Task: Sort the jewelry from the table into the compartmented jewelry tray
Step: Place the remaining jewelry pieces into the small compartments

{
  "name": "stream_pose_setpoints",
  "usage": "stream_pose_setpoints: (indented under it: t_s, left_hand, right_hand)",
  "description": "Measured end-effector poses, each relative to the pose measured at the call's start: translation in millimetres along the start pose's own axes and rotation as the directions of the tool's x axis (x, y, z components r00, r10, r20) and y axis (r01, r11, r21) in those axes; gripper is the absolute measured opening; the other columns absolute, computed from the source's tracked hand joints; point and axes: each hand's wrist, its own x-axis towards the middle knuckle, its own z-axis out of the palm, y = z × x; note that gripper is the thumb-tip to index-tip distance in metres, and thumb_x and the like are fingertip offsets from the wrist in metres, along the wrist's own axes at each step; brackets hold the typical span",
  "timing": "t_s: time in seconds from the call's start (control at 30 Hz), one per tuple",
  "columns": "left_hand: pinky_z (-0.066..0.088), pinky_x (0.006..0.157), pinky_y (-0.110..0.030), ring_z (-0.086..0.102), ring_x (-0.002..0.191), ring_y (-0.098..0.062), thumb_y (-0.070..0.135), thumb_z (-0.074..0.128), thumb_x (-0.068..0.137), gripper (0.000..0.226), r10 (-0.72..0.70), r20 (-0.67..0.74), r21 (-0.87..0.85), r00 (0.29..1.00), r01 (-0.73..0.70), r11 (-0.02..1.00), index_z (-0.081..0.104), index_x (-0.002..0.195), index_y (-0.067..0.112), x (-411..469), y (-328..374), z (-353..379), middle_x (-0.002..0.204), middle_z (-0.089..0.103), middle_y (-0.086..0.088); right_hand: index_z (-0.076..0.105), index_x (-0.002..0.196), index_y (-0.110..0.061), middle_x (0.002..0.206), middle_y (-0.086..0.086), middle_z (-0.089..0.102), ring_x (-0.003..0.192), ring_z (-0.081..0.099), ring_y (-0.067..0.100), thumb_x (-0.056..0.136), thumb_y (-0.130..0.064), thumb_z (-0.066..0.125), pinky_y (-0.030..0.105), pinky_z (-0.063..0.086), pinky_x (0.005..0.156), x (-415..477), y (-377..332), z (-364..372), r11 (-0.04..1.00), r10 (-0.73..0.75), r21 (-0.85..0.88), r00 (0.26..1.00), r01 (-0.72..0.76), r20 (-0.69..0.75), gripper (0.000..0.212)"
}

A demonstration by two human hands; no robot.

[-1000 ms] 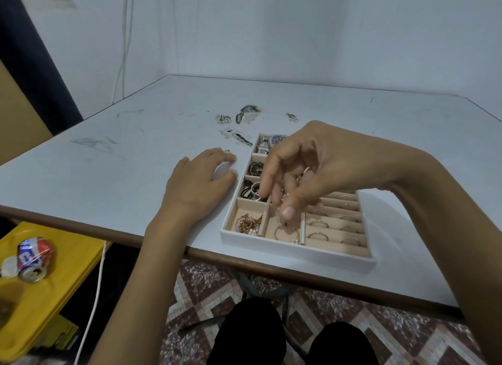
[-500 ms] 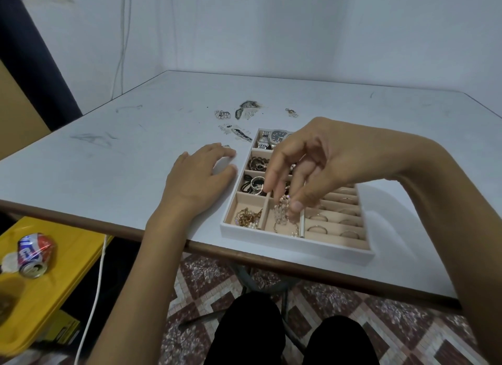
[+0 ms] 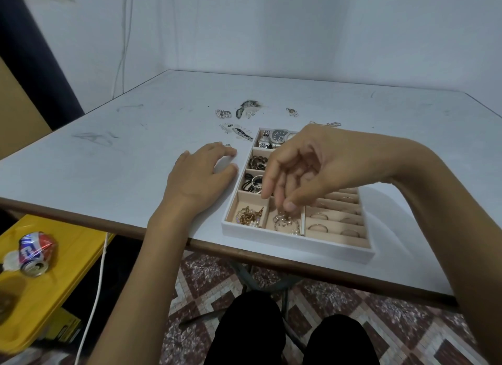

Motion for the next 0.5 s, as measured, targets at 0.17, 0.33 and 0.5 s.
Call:
stream_pose_setpoints:
  t_s: [0.17,0.33,0.5]
  left_hand:
    - [0.016,0.117,-0.042,0.033,0.137,-0.011,0.034,0.046,0.096,0.034,0.006,0.000,-0.007,1.000,-0.006,1.000,0.053,0.130,0.033,0.4,-1.3,1.1,0.149,0.038,0.009]
    - [0.019,0.116,-0.044,0.034,0.137,-0.010,0.033,0.046,0.096,0.035,0.012,-0.006,-0.006,1.000,-0.012,1.000,0.054,0.130,0.032,0.8,-2.4,1.6,0.148,0.040,0.009]
    - [0.018,0.116,-0.044,0.034,0.137,-0.011,0.033,0.046,0.096,0.035,0.014,-0.005,0.000,1.000,-0.014,1.000,0.053,0.130,0.032,1.6,-2.5,1.7,0.148,0.039,0.009]
  right_hand:
    - [0.068,0.105,0.000,0.092,0.012,0.074,0.086,0.072,0.029,0.080,0.011,0.069,0.033,0.060,0.077,0.9,-0.1,1.9,1.000,-0.023,-0.012,1.000,0.024,0.016,0.028]
    - [0.068,0.106,-0.002,0.093,0.011,0.075,0.085,0.072,0.027,0.080,0.010,0.069,0.028,0.059,0.075,2.6,0.4,4.9,1.000,-0.022,-0.014,0.998,0.022,0.060,0.029]
    - [0.068,0.107,-0.003,0.091,0.011,0.075,0.083,0.073,0.023,0.080,0.005,0.071,0.023,0.057,0.073,4.2,1.1,6.3,1.000,-0.018,-0.015,0.995,0.020,0.097,0.028]
